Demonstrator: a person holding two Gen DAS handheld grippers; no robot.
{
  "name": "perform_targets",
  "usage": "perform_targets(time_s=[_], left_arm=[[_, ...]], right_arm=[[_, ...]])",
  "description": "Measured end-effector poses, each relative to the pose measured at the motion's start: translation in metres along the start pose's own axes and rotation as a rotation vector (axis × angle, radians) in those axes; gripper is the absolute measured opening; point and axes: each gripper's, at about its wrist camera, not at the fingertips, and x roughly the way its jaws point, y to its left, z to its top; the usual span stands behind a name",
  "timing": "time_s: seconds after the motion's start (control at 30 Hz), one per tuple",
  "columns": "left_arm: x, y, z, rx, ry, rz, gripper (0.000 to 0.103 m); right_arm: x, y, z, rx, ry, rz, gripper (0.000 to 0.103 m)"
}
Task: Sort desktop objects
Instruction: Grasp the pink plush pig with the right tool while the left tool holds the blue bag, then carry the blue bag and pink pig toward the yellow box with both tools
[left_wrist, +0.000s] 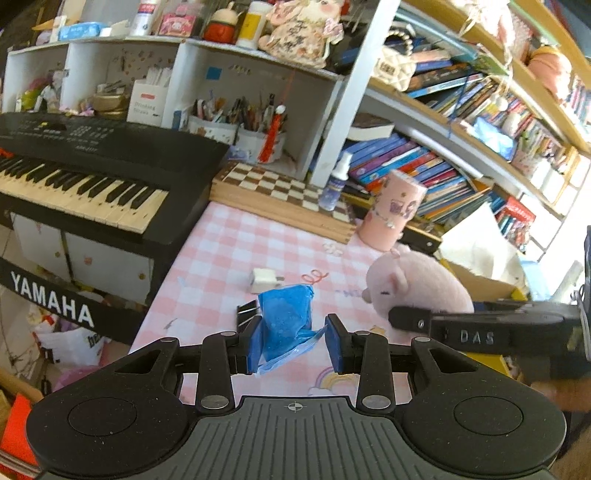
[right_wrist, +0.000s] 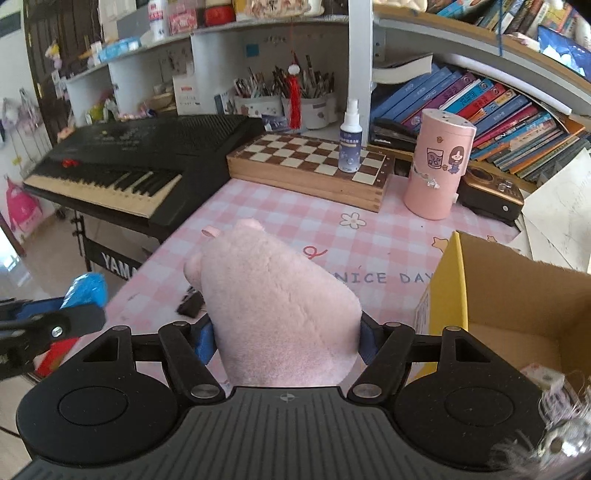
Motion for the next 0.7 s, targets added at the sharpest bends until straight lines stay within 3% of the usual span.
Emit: perform_targets(time_s=[0.23, 0.7], left_arm=[[-0.026, -0.006, -0.004, 0.017, -0.019, -0.051, 0.035], [-0.084, 0.002, -0.038, 0.026, -0.004, -0.088, 0.035]], right_arm=[[-0.039, 0.014, -0.02, 0.025, -0.028, 0.016, 0.068], [-0.092, 0.04, -0.082, 0.091, -0.013, -0.047, 0.068]])
